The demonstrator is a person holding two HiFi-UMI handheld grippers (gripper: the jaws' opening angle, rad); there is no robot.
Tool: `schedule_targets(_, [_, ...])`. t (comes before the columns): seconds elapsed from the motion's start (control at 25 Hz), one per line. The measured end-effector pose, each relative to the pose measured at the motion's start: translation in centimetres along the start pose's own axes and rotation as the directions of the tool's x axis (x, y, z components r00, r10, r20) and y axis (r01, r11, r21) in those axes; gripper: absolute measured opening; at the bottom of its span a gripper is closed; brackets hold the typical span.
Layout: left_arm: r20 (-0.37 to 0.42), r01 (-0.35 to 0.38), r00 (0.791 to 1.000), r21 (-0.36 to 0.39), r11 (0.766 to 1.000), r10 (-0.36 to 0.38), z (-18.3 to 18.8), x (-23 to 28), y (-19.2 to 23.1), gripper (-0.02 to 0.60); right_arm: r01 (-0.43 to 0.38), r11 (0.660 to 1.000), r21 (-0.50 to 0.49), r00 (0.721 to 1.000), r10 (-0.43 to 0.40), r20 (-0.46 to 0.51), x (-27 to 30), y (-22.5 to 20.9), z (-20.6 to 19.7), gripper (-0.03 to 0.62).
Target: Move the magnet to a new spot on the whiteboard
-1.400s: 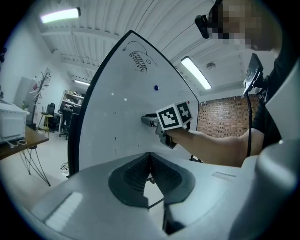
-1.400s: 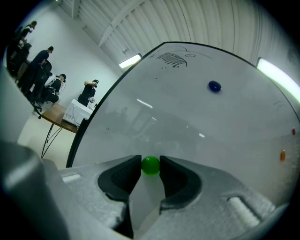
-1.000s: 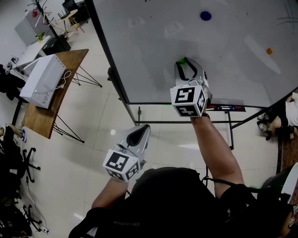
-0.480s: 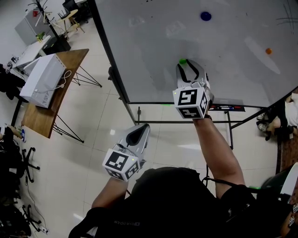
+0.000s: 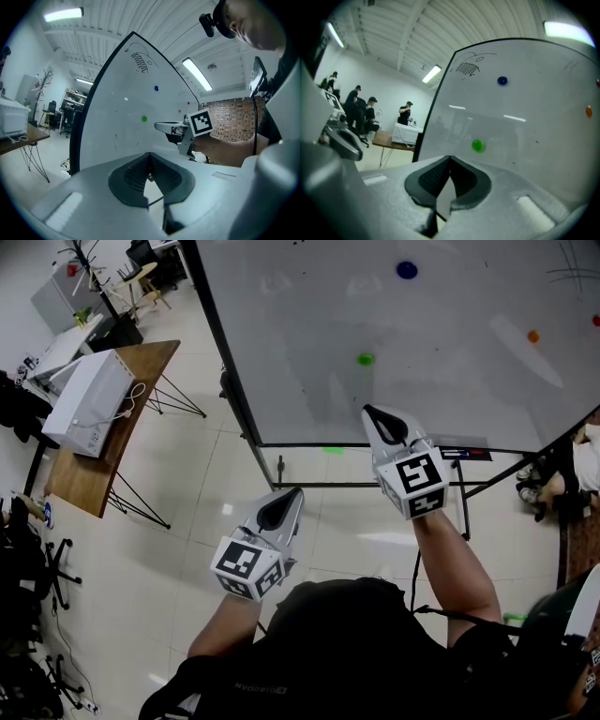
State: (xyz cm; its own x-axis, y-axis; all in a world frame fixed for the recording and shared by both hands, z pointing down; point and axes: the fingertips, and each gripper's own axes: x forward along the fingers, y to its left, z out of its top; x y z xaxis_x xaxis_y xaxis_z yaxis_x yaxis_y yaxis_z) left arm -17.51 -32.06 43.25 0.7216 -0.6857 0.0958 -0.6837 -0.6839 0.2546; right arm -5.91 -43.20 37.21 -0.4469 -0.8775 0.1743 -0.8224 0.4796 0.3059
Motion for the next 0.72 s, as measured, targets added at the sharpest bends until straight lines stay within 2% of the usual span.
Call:
schedule_targets(0.12, [-0.008, 0.015, 1.000, 0.001, 1.000, -0.015, -0.4, -0.3, -0.8, 0.017, -0.144, 0.979, 0.142, 0.989, 0.137, 0.058, -3.3, 2.4, -0.4, 0.002])
schedule_targets(0.24, [-0.014, 0.040, 0.999, 0.001, 0.999, -0.040, -1.2, -0.3, -1.6, 0.017, -0.232, 0.925, 0.301, 0.973, 0.213, 0.092, -7.2, 4.0, -1.8, 0.002])
schedule_targets(0.32, [-0.024, 0.057, 0.998, 0.000, 0.998, -0.057, -1.6, -0.2, -2.4, 0.017, -0.243, 0.885, 0.398, 0.970, 0.228, 0.085, -9.5, 4.8, -3.5, 0.002])
schedule_targets(0.4, [-0.031, 0.072, 0.997, 0.000, 0.997, -0.072, -1.9, 0.0, -3.2, 0.017, -0.231, 0.860, 0.455, 0.972, 0.223, 0.072, -11.3, 5.3, -5.3, 0.002])
schedule_targets(0.6, [-0.029, 0.084, 0.996, 0.014, 0.996, -0.084, -2.2, -0.2, -5.1, 0.017, -0.205, 0.816, 0.541, 0.977, 0.203, 0.065, -14.1, 6.4, -8.1, 0.002])
schedule_targets(0.72, [-0.037, 0.068, 0.997, 0.015, 0.998, -0.067, -2.9, -0.9, -6.3, 0.017, -0.241, 0.813, 0.530, 0.969, 0.230, 0.089, -15.9, 7.6, -7.5, 0.002])
